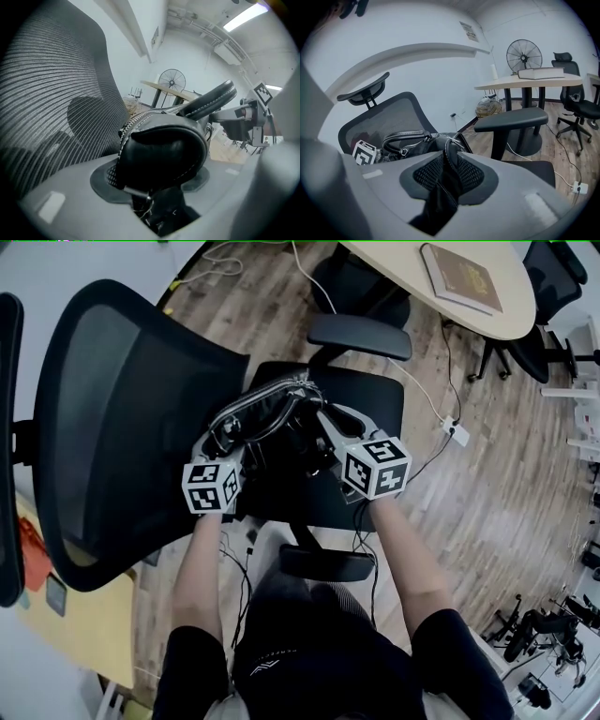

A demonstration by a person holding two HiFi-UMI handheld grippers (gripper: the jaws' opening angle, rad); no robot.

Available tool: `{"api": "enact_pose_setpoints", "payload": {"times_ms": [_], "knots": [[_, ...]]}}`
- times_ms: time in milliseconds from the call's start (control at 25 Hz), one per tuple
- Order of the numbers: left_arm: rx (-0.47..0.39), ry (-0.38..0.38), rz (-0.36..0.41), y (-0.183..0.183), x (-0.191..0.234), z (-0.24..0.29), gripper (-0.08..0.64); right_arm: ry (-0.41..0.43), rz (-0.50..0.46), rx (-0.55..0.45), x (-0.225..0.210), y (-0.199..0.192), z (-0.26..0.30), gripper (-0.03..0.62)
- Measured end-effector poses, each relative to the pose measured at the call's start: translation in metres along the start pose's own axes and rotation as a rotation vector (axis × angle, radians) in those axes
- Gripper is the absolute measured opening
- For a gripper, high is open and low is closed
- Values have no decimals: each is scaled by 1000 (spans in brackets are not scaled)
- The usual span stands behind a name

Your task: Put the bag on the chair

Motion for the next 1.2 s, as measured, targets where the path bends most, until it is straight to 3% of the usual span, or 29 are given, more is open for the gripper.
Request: {"api": "enact_pose_setpoints", "payload": {"times_ms": [320,480,840,1200], "knots": [[67,95,-28,-10,-9,-11,343,6,2,-28,1,-14,-33,95],[69,140,-23,-17,-11,-28,355,8,-11,-30,5,-24,-49,95],[15,166,-64,-37,-27,-78,348,6,-17,-36,14,-48,-85,75],[-85,98,-85,-43,-73,-133,247,-12,-19,-72,24,-61,-123,44]]}}
Point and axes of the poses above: the fingertips, and each gripper's own axes: z forward along the fingers, x to its left, y out of its top, the point moved 10 cm from there along -z, backward along the fingers, and after that the axes turned 14 degrees about x, right-handed, at the moved point
